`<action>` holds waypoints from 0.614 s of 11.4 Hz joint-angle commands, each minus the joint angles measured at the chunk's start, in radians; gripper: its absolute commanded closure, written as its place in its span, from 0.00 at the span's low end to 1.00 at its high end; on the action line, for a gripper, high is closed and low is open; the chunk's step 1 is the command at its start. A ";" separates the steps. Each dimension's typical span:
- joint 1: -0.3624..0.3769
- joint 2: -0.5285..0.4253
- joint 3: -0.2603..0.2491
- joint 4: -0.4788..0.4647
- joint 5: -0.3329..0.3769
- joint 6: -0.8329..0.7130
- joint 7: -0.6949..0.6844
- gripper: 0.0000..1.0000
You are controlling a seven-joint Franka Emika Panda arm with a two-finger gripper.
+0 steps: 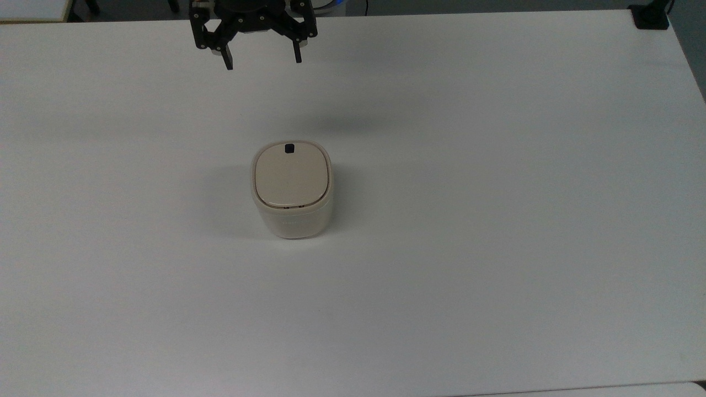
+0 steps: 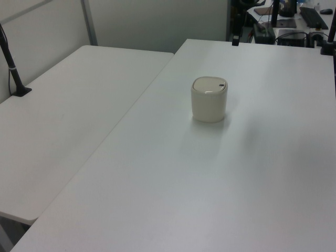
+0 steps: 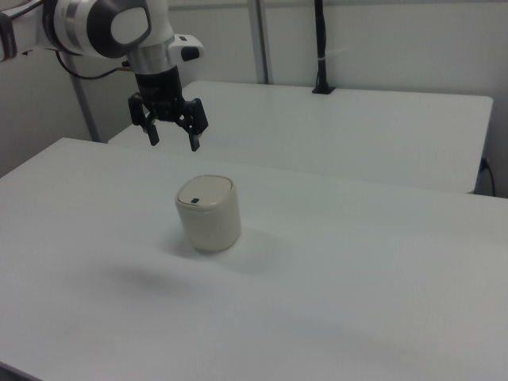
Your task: Open the trash bin
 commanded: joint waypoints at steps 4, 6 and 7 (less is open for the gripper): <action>0.010 0.003 -0.006 0.016 0.013 0.004 0.012 0.00; 0.006 0.006 -0.006 0.016 0.007 0.010 -0.002 0.00; 0.003 0.008 -0.011 0.016 0.002 0.010 -0.007 0.00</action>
